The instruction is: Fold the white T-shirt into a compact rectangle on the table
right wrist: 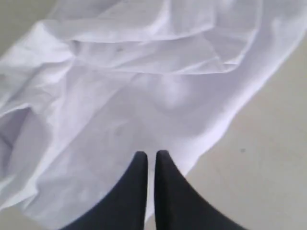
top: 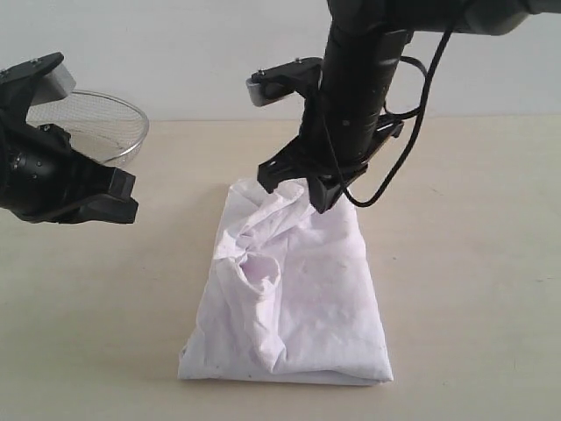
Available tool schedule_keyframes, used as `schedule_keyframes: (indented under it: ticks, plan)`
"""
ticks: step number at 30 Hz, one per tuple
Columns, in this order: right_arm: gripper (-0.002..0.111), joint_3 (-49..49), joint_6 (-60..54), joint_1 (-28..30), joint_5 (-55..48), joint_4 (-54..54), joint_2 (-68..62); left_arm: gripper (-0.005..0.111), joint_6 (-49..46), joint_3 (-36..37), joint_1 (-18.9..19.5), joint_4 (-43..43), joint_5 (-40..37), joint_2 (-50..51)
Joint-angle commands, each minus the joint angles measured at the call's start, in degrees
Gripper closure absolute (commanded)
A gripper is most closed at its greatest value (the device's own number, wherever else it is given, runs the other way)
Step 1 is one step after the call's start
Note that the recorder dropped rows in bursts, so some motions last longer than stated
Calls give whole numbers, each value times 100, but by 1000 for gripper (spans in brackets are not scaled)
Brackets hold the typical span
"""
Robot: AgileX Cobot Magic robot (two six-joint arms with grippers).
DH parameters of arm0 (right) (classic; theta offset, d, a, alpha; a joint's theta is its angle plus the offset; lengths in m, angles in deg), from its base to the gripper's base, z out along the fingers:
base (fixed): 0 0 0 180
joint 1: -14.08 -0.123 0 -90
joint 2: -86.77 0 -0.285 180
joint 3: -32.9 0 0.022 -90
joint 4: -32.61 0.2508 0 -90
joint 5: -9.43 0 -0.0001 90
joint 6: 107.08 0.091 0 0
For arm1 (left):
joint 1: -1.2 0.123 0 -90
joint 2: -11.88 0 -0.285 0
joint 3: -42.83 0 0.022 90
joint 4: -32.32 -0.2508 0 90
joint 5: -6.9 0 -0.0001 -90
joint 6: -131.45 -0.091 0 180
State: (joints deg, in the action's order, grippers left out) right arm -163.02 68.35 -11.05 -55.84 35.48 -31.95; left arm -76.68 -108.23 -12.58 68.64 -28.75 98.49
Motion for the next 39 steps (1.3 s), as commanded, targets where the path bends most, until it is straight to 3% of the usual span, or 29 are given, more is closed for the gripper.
schedule_keyframes:
  ticks: [1, 9, 18, 24, 27, 28, 31, 35, 39]
  plan:
    - [109, -38, 139, 17, 258, -471, -210, 102, 15, 24, 2, -17, 17, -34]
    - [109, -76, 257, 17, 1074, -436, -1043, 102, 15, 24, 2, -17, -16, -34]
    - [109, -790, -277, -25, 2394, 1275, -1647, 102, 29, 24, 2, -41, -92, -34]
    - [109, -1232, -654, -72, 1340, 1355, -1199, 102, 29, 24, 2, -127, 16, -34]
    - [109, -1145, -418, -59, -13, 308, -972, 102, 29, 24, 2, -102, 287, -34]
    - [109, -1056, -354, -59, 22, 47, -972, 102, 29, 24, 2, -75, 328, -34]
    - [109, -718, -326, -59, 1493, -152, -1031, 102, 29, 24, 2, 22, 133, -34]
    - [109, -882, -286, 55, 1772, -287, -1603, 102, -148, 33, -11, 142, -356, -34]
    - [109, -893, -144, 334, 2855, -287, -1927, 102, -690, 104, -11, 782, -368, -34]
